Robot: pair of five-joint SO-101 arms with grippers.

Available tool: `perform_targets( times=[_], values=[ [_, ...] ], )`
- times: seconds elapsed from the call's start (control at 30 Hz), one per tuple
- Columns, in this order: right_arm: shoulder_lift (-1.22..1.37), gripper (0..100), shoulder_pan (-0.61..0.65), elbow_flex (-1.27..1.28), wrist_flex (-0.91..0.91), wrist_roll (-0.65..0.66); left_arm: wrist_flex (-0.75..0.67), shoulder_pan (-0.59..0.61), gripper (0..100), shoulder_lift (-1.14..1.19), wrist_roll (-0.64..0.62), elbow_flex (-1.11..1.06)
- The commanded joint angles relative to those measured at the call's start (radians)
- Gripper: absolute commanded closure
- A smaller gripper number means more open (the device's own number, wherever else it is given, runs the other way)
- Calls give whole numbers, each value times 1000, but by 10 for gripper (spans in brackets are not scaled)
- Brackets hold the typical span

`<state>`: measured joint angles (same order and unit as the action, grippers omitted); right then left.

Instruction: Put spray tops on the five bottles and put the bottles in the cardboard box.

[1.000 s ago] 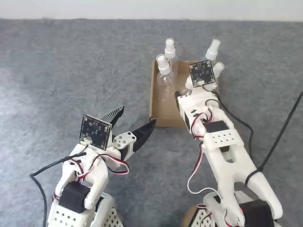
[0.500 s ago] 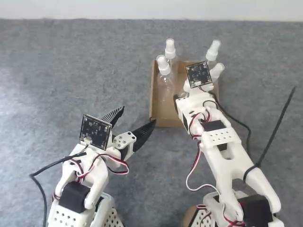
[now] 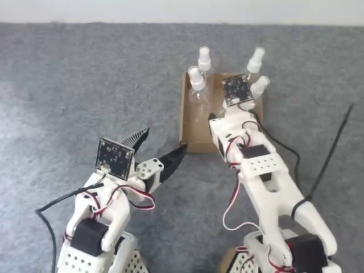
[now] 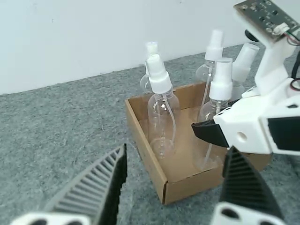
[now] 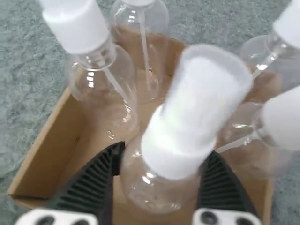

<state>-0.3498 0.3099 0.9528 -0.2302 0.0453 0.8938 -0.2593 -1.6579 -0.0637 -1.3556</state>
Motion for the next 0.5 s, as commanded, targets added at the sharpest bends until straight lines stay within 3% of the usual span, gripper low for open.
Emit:
perform_targets(
  times=[0.0, 0.3, 0.47],
  values=[
    [-2, 795, 27, -29, -16, -2, -28, 3, 692, -5, 3, 5],
    [-4, 787, 25, -48, -28, -6, -28, 3, 692, -3, 3, 5],
    [-4, 705, 25, -58, -28, -5, -28, 3, 692, -3, 3, 5]
  ],
)
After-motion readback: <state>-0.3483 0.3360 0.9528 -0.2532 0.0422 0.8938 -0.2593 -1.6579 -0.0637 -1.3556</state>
